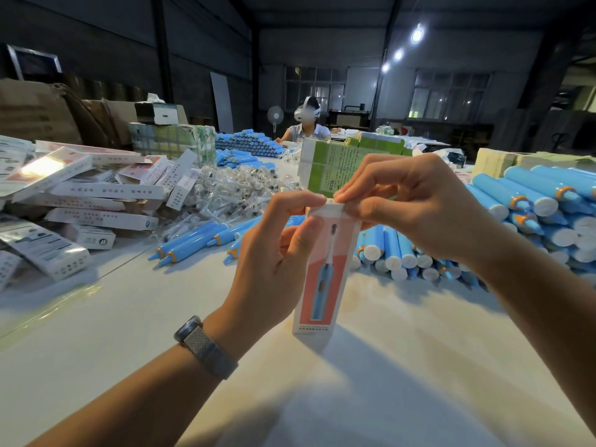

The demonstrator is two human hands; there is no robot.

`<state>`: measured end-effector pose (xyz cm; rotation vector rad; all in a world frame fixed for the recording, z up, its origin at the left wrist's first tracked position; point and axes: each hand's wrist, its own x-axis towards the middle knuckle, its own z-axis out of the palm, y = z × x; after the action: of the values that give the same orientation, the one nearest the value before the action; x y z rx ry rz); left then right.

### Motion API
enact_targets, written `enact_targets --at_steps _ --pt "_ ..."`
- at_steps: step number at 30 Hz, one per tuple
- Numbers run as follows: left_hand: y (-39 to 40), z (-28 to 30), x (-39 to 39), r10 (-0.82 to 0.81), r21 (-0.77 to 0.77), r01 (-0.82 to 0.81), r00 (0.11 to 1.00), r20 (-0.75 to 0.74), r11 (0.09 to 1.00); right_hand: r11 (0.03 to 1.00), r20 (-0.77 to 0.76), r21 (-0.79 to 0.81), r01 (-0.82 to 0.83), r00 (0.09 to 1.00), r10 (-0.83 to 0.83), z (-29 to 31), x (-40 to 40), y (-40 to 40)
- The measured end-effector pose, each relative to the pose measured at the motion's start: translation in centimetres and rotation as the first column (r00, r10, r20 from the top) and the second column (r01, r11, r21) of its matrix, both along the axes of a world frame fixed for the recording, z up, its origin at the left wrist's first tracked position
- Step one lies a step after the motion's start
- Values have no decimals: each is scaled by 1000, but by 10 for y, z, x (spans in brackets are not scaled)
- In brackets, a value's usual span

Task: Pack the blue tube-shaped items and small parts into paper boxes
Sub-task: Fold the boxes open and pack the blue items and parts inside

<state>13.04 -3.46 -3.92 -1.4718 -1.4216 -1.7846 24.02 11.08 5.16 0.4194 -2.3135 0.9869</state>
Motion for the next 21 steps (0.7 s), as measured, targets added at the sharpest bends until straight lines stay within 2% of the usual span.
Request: enact_targets --at_steps 6,11,21 --pt "1 -1 -4 -2 12 2 1000 4 1000 999 -119 0 44 992 -44 -18 -8 2" --pt "2 -1 -6 -8 13 8 1000 2 1000 998 -132 -60 8 991 -16 -26 -9 5" --pt "1 0 -4 27 4 -27 999 37 1000 998 -215 13 62 975 -58 -30 -12 4"
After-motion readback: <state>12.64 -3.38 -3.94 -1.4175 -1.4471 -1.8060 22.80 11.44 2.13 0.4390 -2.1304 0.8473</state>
